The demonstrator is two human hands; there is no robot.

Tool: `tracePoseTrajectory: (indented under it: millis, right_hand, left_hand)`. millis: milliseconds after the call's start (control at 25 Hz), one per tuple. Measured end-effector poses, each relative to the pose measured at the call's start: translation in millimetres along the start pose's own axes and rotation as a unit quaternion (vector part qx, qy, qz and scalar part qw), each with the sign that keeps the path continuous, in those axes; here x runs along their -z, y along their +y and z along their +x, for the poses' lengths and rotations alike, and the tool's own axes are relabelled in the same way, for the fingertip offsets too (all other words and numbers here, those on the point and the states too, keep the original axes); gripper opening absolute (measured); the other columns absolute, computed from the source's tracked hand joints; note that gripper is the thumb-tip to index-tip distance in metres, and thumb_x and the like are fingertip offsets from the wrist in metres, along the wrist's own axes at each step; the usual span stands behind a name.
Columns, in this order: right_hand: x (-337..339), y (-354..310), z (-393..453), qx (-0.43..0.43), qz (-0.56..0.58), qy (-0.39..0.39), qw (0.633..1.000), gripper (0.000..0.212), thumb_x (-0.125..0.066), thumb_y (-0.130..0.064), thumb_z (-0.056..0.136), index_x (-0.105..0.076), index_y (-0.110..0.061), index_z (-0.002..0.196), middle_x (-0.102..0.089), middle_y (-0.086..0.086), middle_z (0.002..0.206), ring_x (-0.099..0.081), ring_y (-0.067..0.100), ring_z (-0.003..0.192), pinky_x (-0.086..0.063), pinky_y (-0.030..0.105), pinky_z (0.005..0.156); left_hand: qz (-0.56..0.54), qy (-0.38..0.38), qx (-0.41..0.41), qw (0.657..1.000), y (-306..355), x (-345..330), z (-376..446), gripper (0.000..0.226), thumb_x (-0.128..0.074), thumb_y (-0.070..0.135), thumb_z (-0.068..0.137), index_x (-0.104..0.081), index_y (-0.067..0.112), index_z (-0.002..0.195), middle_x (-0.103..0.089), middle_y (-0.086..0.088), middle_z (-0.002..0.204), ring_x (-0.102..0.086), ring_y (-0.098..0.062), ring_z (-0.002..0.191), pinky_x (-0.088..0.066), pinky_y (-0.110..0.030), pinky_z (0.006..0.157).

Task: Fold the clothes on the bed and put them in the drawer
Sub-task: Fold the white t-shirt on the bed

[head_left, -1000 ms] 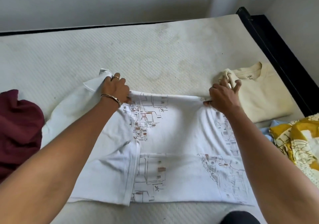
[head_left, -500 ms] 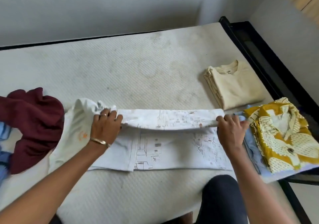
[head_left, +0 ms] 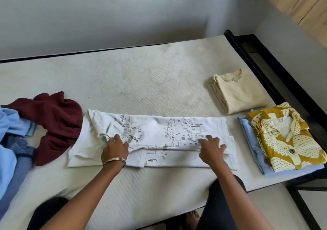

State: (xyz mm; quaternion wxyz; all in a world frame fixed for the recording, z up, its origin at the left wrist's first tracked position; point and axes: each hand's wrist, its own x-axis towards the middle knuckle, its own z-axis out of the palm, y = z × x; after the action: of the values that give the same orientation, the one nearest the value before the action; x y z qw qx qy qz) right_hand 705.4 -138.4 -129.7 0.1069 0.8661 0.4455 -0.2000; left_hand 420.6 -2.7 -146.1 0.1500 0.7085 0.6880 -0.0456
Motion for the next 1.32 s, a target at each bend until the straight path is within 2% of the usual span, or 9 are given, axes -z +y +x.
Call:
tracePoseTrajectory:
  millis: [280,480,600,680,800,880,1000,1120,1320]
  right_hand:
    - [1,-148,-8,0.282,0.183,-0.03,0.941,0.045,-0.064,-0.023,0.091,-0.055,-0.022,0.135,-0.058,0.005,0.13,-0.047,0.029,0.124,-0.039,0.044,0.103]
    - [-23,-224,-17,0.345,0.098,-0.043,0.933,0.088,-0.078,-0.036,0.078,-0.03,-0.02,0.15,-0.038,0.005,0.148,-0.032,0.03,0.133,-0.031,0.045,0.103]
    - [-37,-237,-17,0.245,0.333,0.013,0.91,0.045,-0.073,-0.029,0.081,-0.059,-0.019,0.123,-0.065,0.0,0.117,-0.057,0.017,0.112,-0.041,0.039,0.089]
    - [-38,-231,-16,0.174,0.511,0.032,0.841,0.016,-0.072,-0.016,0.082,-0.068,-0.016,0.098,-0.071,-0.002,0.087,-0.062,0.004,0.082,-0.047,0.034,0.077]
    - [-31,-219,-18,0.212,0.564,-0.029,0.798,0.02,-0.063,-0.004,0.081,-0.065,-0.017,0.095,-0.069,0.004,0.086,-0.062,0.015,0.082,-0.048,0.036,0.077]
    - [-23,-214,-21,0.235,0.602,-0.071,0.76,0.026,-0.063,-0.005,0.082,-0.066,-0.021,0.102,-0.073,0.003,0.093,-0.067,0.022,0.088,-0.05,0.032,0.077]
    - [-7,-209,-12,0.248,0.638,-0.086,0.724,0.018,-0.057,-0.001,0.078,-0.066,-0.014,0.087,-0.071,0.007,0.09,-0.064,0.018,0.083,-0.047,0.03,0.069]
    - [8,-208,-6,0.307,0.598,-0.159,0.723,0.029,-0.043,0.009,0.077,-0.064,-0.007,0.089,-0.067,0.007,0.087,-0.061,0.012,0.078,-0.044,0.022,0.066]
    - [3,-210,4,0.36,0.468,-0.271,0.76,0.056,-0.046,0.021,0.075,-0.062,-0.008,0.12,-0.066,0.007,0.091,-0.058,0.0,0.071,-0.043,0.015,0.055]
  left_hand:
    - [-0.252,-0.045,0.272,0.928,-30,4,23,0.06,-0.075,0.032,0.077,-0.052,0.006,0.125,-0.047,-0.025,0.128,-0.047,-0.043,0.117,-0.045,-0.045,0.09]
    - [-0.478,0.029,0.123,0.869,-35,20,-1,0.021,-0.079,0.016,0.072,-0.062,0.011,0.083,-0.066,-0.004,0.082,-0.064,-0.023,0.084,-0.048,-0.031,0.077]
    - [-0.625,-0.076,-0.046,0.775,-52,38,-14,0.028,-0.074,0.011,0.072,-0.063,0.012,0.098,-0.068,-0.004,0.081,-0.063,-0.011,0.076,-0.051,-0.023,0.07]
    - [-0.632,-0.099,-0.024,0.768,-70,41,-5,0.026,-0.067,0.01,0.08,-0.063,0.013,0.105,-0.069,-0.01,0.078,-0.063,-0.015,0.067,-0.049,-0.027,0.061]
    - [-0.354,0.016,0.031,0.935,-102,26,33,0.045,-0.069,0.004,0.077,-0.059,0.018,0.118,-0.067,-0.01,0.094,-0.063,-0.027,0.081,-0.049,-0.036,0.072]
    - [-0.098,0.059,-0.065,0.991,-112,20,66,0.074,-0.071,0.007,0.071,-0.046,0.026,0.138,-0.058,-0.011,0.119,-0.057,-0.036,0.1,-0.051,-0.043,0.081]
    - [0.143,0.032,-0.257,0.955,-103,31,107,0.091,-0.067,0.02,0.078,-0.016,0.043,0.149,-0.027,0.003,0.155,-0.035,-0.032,0.135,-0.045,-0.046,0.096]
    - [0.309,-0.058,-0.341,0.886,-83,46,135,0.087,-0.046,0.011,0.093,0.01,0.049,0.147,0.004,0.012,0.161,0.002,-0.025,0.149,-0.007,-0.056,0.115]
    - [0.452,-0.078,-0.358,0.813,-67,60,154,0.037,-0.034,0.019,0.101,-0.043,0.034,0.134,-0.043,-0.001,0.141,-0.021,-0.03,0.141,-0.002,-0.063,0.113]
